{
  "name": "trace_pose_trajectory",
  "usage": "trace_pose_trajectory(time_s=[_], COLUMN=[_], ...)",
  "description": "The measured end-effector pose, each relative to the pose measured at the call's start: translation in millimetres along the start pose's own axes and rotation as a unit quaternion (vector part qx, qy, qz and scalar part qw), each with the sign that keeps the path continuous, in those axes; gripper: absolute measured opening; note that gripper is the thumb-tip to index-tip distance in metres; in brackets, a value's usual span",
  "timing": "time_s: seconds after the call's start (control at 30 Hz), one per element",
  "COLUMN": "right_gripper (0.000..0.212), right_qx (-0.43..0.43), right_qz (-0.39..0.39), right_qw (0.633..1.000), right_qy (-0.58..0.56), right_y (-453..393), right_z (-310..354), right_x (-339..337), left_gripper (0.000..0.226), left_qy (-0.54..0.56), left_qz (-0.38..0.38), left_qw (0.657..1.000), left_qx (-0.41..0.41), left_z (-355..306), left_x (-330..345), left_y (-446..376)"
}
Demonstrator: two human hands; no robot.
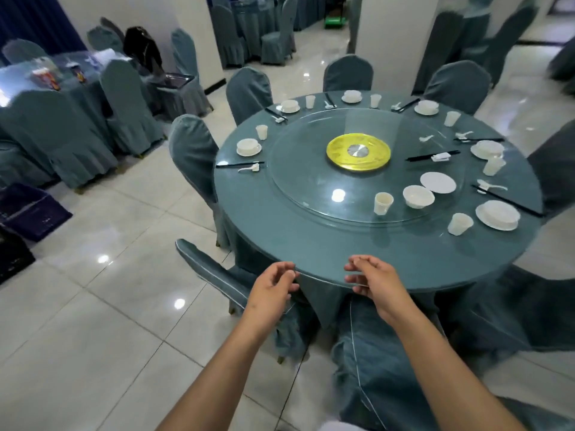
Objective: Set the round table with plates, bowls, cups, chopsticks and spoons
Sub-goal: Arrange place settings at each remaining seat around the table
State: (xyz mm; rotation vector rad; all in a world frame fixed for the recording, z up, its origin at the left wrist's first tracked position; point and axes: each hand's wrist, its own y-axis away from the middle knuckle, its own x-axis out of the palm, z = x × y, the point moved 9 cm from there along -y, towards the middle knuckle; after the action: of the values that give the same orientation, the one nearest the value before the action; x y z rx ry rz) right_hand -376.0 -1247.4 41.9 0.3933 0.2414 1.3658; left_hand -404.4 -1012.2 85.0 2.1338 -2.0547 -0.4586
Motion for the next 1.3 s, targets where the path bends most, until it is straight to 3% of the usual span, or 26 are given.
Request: trace_pose_trajectory(time_s=[0.3, 0.7, 0.87, 1.03, 1.1, 1.3], right_gripper=[0.014, 0.014, 0.013, 0.015, 0.015, 0.015], right_qx=[-0.018, -0.018, 0.014, 0.057, 0.068, 0.125], right_qz=[-0.107, -0.188, -0.207, -0.221, -0.226, -0.261], right_qw=[0.993, 0.977, 0.976, 0.973, 0.971, 0.957], right_qy=[-0.045, -0.095, -0.073, -0.041, -0.027, 0.000], right_y=[-29, -165, -228, -273, -291, -323], right_z=[32, 57, 63, 57, 57, 41], right_x=[-19, -97, -139, -150, -156, -165], left_gripper=[0.016, 0.014, 0.014, 0.037, 0.046, 0.077], left_qy=[-0.023, -0.129, -0.241, -0.398, -0.468, -0.623], left_qz=[0.101, 0.173, 0.212, 0.265, 0.286, 0.364], left_qw=[0.995, 0.976, 0.945, 0.868, 0.816, 0.660], left_qx=[-0.001, -0.001, 0.066, 0.134, 0.184, 0.207], left_z=[-22, -61, -86, -87, -85, -43], left_x=[22, 149, 232, 304, 337, 402], left_y=[-89, -250, -335, -405, -430, -473])
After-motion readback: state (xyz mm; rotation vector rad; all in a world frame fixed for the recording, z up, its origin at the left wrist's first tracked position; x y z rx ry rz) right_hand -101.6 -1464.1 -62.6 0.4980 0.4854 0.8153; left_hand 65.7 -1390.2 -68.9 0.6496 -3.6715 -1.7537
